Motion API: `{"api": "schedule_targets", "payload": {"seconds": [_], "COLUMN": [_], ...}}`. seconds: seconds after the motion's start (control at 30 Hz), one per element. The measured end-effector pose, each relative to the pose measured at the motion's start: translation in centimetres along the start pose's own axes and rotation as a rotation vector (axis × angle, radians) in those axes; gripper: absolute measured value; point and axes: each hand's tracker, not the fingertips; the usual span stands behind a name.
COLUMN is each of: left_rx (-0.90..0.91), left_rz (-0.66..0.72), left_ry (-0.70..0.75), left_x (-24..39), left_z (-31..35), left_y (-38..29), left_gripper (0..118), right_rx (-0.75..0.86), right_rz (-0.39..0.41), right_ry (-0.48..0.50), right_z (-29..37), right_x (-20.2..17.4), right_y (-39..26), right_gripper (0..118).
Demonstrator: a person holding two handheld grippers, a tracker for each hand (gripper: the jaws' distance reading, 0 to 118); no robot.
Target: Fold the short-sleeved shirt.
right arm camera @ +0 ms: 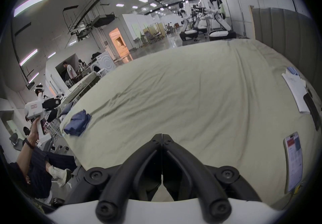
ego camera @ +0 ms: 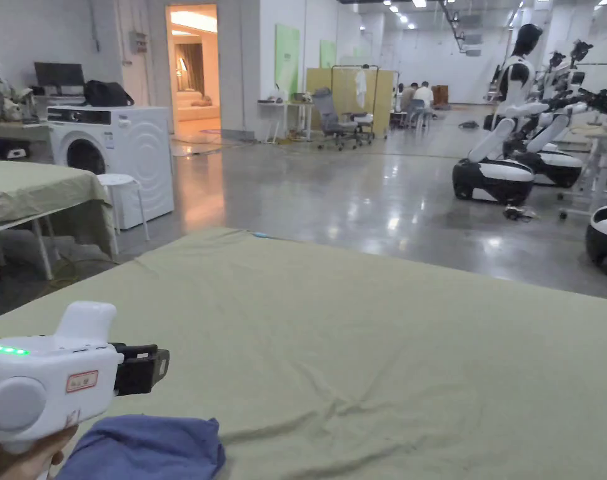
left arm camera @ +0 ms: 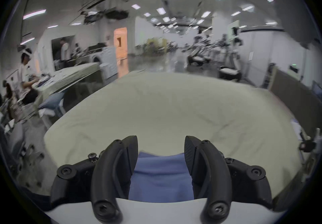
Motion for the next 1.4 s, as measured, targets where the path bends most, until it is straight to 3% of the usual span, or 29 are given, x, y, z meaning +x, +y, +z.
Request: {"api": "schedule_targets", "payload": {"seconds": [0.17, 0.3, 0.4, 0.43, 0.5, 0.57, 0.6, 0.73, 1.23, 1.27, 1.3, 1.33, 1.37, 1.4], "left_rx": [0.24, 0.29, 0.295, 0.297, 0.294, 0.244, 0.251, 0.255, 0.223, 0.223, 0.235, 0.246, 0.257, 0.267], "left_rz": [-0.039, -0.049, -0.054, -0.058, -0.132, -0.198, -0.184, -0.202, -0.118, -0.121, -0.11, -0.108, -0.112, -0.121], "left_ry": [-0.154, -0.233, -0.243, -0.237, -0.148, -0.044, -0.088, -0.148, -0.165, -0.156, -0.151, -0.147, -0.156, -0.156], "left_x": [11.7, 18.6, 23.0, 23.9, 25.7, 26.6, 26.8, 26.9, 26.0, 26.1, 26.1, 25.9, 26.1, 26.2], "left_z": [3.2, 3.2, 3.3, 3.5, 3.8, 4.0, 4.2, 5.0, 5.6, 5.5, 5.6, 5.7, 6.1, 6.2], "left_y": [-0.1, -0.7, -1.6, -2.1, -2.8, -3.3, -3.6, -4.8, -4.6, -4.6, -4.8, -5.0, -4.7, -4.7], "left_gripper": [56, 55, 52, 47, 16, 9, 4, 4, 4, 13, 35, 53, 55, 55], "right_rx": [0.107, 0.235, 0.326, 0.33, 0.343, 0.334, 0.341, 0.346, 0.334, 0.34, 0.348, 0.359, 0.362, 0.356], "right_rz": [0.14, 0.139, 0.253, 0.299, 0.343, 0.315, 0.287, 0.19, 0.192, 0.206, 0.221, 0.231, 0.241, 0.246], "right_ry": [-0.097, -0.066, -0.155, -0.192, -0.232, -0.226, -0.23, -0.233, -0.279, -0.276, -0.28, -0.29, -0.297, -0.301], "right_z": [-0.1, 0.4, 1.2, 1.5, 2.0, 2.6, 2.8, 2.8, 2.6, 2.7, 2.8, 3.1, 3.1, 3.1], "right_x": [-2.1, -3.4, -5.5, -6.4, -7.5, -8.1, -8.3, -8.0, -7.0, -7.1, -7.2, -7.6, -7.7, -7.9], "right_y": [2.9, 4.6, 4.6, 4.3, 3.7, 3.4, 3.1, 2.5, 2.5, 2.4, 2.4, 2.4, 2.5, 2.6], "right_gripper": [0, 0, 0, 0, 0, 0, 0, 0, 0, 0, 2, 17, 56, 86]}}
